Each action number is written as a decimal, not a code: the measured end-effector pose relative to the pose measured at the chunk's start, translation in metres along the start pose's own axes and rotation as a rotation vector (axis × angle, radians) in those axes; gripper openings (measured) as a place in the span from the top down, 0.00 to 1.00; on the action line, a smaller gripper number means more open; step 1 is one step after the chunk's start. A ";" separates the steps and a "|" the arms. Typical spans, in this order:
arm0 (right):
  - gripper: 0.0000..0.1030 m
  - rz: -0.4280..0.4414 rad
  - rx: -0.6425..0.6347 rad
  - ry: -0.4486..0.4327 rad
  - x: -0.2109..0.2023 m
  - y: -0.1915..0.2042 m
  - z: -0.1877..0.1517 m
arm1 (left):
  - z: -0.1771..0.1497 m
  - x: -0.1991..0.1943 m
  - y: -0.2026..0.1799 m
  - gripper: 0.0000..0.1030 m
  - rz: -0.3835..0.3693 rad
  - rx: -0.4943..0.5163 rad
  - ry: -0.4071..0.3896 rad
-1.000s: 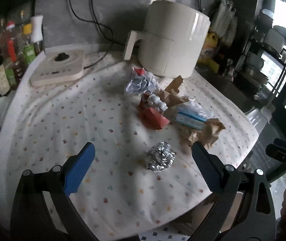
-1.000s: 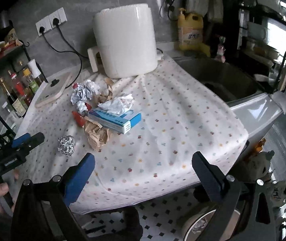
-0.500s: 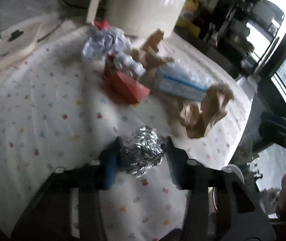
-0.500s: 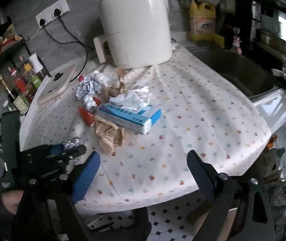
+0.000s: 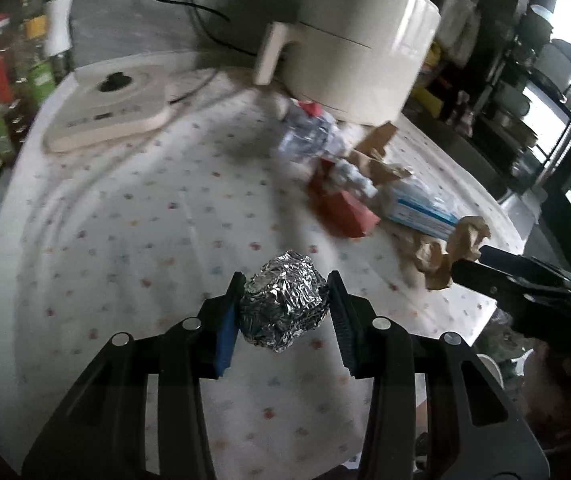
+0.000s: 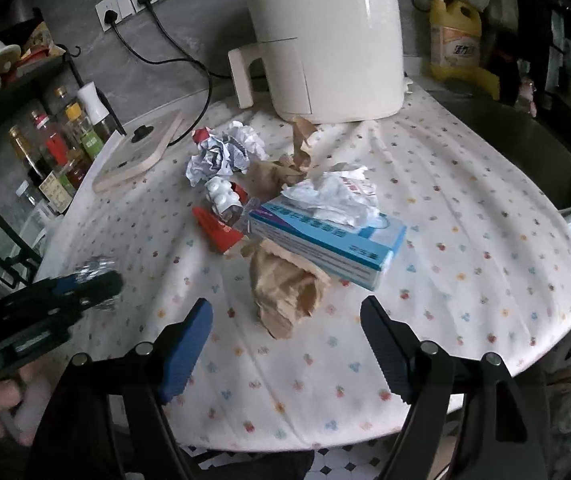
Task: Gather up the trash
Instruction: 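Grasp the foil ball with the left tool while the right tool grasps a brown paper scrap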
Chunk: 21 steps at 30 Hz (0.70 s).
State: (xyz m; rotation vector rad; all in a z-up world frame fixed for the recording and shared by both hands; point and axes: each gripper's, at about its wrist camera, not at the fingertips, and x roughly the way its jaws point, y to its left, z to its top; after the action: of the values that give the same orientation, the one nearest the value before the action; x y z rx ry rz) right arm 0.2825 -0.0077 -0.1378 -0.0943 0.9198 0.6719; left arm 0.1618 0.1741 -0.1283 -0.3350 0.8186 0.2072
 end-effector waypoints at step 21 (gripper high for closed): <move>0.89 0.158 -0.114 -0.059 -0.069 0.016 -0.002 | -0.002 -0.047 -0.025 0.59 -0.036 -0.010 -0.118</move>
State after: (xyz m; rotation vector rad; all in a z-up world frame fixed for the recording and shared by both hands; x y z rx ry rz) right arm 0.2431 -0.0299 -0.0828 -0.1037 0.8371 0.8697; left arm 0.1365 0.1477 -0.0897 -0.3434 0.6953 0.1955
